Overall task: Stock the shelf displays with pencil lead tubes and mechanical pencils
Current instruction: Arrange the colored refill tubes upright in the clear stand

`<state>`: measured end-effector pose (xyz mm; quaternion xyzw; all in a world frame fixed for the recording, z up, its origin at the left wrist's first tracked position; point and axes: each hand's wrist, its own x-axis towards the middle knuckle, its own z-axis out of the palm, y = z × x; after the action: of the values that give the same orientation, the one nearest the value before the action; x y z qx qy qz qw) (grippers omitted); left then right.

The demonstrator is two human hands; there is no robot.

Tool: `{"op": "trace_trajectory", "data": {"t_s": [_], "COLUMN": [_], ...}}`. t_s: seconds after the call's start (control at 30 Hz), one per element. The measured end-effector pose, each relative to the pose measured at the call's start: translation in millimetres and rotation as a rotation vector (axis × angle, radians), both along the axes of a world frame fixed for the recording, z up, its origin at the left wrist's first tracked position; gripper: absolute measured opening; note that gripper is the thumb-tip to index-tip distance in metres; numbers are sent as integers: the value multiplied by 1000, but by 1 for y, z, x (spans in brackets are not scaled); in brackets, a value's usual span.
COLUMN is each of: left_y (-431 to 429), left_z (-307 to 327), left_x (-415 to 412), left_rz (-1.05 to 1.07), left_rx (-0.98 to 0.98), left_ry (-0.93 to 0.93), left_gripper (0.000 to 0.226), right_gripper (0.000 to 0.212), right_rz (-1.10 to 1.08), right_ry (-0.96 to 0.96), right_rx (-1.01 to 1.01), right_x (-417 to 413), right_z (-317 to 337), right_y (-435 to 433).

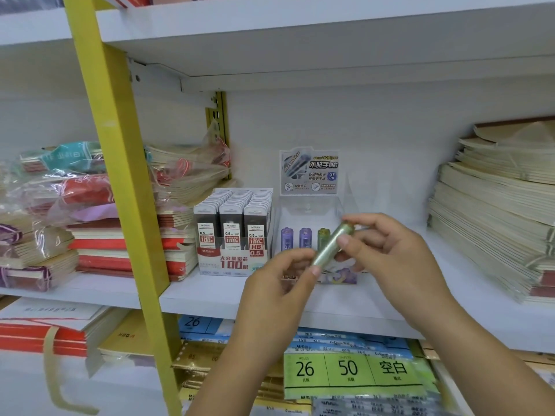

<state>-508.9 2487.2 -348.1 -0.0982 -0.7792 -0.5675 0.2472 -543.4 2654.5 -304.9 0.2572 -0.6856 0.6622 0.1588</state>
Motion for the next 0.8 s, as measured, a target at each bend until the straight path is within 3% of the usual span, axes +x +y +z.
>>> {"op": "trace_trajectory", "data": {"t_s": [0.13,0.23,0.43,0.8], "left_y": [1,0,-2,-7], "left_z": [-5,-15,-22,-25], "left_x": [-3,-8,-9,-9], "left_rz": [253,304,315,310], "left_rx": [-501,-658,-690,-678], "left_ry": [235,240,184,211], "left_gripper": [38,44,51,45], "right_gripper": [24,26,29,24], "right_rz": [-323,-416,-409,-477], "right_ry": [269,332,300,391], "right_rx": [101,306,552,672], "right_x": [-4,-10,-17,-21], "right_z": [4,4,-3,-8], "right_y": [12,18,19,10]}}
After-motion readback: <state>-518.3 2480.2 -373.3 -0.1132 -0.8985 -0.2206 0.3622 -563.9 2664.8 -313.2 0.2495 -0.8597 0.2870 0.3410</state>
